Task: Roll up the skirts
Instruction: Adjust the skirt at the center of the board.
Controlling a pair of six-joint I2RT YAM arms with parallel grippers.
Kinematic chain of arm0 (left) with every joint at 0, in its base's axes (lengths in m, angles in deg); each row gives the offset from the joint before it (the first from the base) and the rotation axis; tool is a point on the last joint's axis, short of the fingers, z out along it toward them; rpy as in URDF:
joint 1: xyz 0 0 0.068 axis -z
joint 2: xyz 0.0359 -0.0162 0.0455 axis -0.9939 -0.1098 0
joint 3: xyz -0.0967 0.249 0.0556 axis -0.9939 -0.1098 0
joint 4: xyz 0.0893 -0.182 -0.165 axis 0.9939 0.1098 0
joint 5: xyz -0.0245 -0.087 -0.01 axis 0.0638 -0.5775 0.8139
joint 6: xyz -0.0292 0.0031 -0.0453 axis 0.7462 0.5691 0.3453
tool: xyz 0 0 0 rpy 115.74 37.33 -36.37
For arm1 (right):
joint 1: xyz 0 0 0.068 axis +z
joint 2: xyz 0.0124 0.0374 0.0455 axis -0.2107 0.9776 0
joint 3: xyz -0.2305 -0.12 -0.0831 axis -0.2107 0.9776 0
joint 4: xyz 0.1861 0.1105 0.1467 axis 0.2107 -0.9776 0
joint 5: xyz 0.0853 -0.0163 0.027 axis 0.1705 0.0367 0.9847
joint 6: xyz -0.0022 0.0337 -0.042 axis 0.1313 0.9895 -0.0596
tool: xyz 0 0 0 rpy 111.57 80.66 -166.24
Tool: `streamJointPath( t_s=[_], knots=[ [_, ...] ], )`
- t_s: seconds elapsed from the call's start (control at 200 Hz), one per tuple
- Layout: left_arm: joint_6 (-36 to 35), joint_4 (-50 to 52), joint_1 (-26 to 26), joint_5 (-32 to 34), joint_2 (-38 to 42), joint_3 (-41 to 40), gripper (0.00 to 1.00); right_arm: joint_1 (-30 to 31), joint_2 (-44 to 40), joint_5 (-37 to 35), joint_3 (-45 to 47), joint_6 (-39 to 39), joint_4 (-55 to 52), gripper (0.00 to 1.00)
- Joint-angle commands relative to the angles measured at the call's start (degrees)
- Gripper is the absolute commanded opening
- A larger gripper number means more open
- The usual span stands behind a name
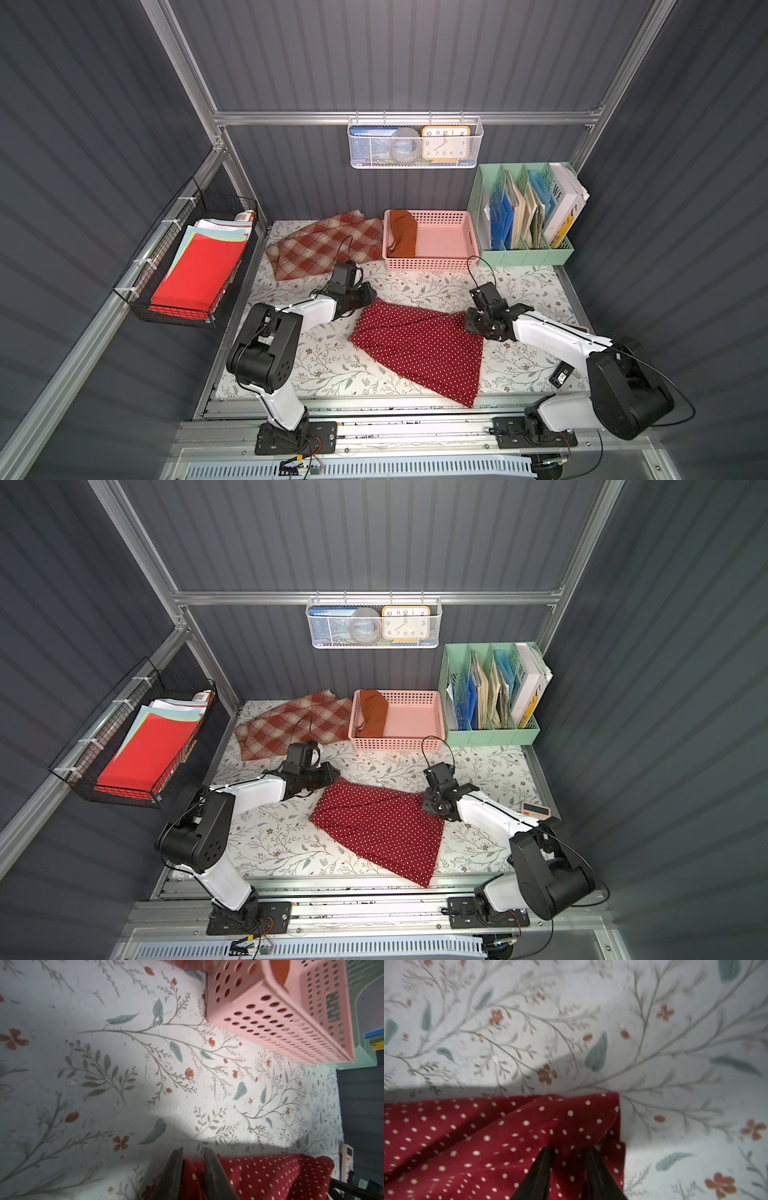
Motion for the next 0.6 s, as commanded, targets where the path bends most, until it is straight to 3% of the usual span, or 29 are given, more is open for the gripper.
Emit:
streamJointPath(
  t_s=[0.0, 0.075, 0.14, 0.32, 0.595],
  knots=[
    [-0.25, 1.34, -0.03, 2.47, -0.63, -0.96, 0.23, 0.98, -4.42, 3.00, 4.12, 2.22, -3.41, 0.42],
    [-0.33, 1.80, -0.05, 4.54, -0.28, -1.13, 0.32, 2.51, -8.93, 2.73, 5.88, 3.88, -5.68, 0.44],
    [-0.34, 3.59, -0.18, 6.34, -0.17, -0.50, 0.51, 4.26, -13.78, 2.06, 7.03, 5.28, -8.78, 0.49],
    [0.19, 5.19, -0.29, 7.86, 3.00, -1.05, 0.71, 9.76, -23.33, -2.59, 8.00, 8.76, -18.21, 0.55],
    [1.17, 8.78, -0.25, 11.00, 15.93, -5.56, 0.75, 24.57, -34.93, -1.68, 12.64, 25.53, -28.74, 0.57]
  ],
)
